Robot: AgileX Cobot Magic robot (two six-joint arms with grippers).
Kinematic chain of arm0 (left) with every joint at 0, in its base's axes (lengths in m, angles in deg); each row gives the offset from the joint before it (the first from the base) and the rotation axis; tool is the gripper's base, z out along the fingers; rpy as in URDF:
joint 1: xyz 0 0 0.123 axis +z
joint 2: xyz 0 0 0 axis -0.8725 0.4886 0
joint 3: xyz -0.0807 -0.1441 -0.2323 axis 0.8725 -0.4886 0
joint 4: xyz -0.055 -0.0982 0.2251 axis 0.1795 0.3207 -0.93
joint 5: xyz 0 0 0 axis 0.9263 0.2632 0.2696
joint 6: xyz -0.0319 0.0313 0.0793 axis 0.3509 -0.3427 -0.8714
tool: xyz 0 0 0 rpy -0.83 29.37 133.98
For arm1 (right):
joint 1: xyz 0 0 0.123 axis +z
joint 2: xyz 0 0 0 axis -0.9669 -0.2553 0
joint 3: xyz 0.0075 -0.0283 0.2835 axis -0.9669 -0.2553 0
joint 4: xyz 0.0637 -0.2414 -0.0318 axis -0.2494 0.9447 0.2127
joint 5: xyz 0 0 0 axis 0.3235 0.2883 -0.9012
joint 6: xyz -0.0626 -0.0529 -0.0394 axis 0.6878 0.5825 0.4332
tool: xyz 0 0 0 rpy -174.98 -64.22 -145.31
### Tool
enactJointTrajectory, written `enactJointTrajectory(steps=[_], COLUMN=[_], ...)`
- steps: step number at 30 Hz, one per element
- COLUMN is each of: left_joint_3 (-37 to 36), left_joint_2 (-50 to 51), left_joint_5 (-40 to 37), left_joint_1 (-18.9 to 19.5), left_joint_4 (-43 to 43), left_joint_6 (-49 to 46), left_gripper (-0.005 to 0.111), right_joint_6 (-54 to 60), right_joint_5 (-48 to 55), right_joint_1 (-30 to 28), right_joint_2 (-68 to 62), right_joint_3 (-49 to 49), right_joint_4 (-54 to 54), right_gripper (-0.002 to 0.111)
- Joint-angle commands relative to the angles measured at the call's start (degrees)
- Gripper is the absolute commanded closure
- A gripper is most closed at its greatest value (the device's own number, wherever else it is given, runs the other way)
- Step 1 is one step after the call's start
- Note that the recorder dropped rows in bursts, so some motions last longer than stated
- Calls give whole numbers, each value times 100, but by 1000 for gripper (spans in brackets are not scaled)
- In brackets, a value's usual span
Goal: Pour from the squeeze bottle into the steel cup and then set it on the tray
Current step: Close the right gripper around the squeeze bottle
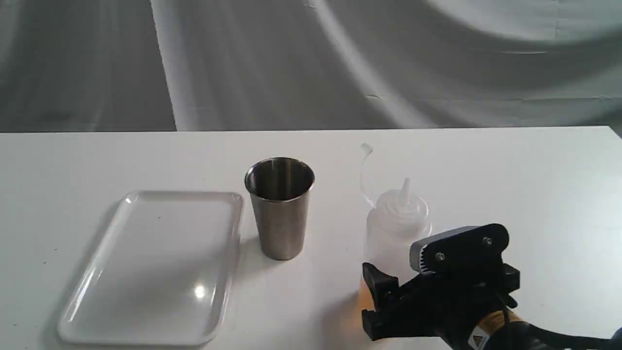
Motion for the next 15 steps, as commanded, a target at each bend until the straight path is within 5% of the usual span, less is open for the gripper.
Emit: enactJointTrajectory(steps=[1, 15], left_joint_3=[-25, -25], left_joint_2=[18, 18], left_joint_5=[0, 0], left_joint_1=[11, 11], left_joint_4=[-24, -24], left_joint_6=[12, 12], left_gripper=[98, 98], right_joint_6=[-5, -5], right_joint_5=[-84, -106], right_joint_1=[-63, -51], right_joint_2=[1, 47], right_joint_3=[14, 14], right_joint_4=[57, 57], right_gripper=[34, 73])
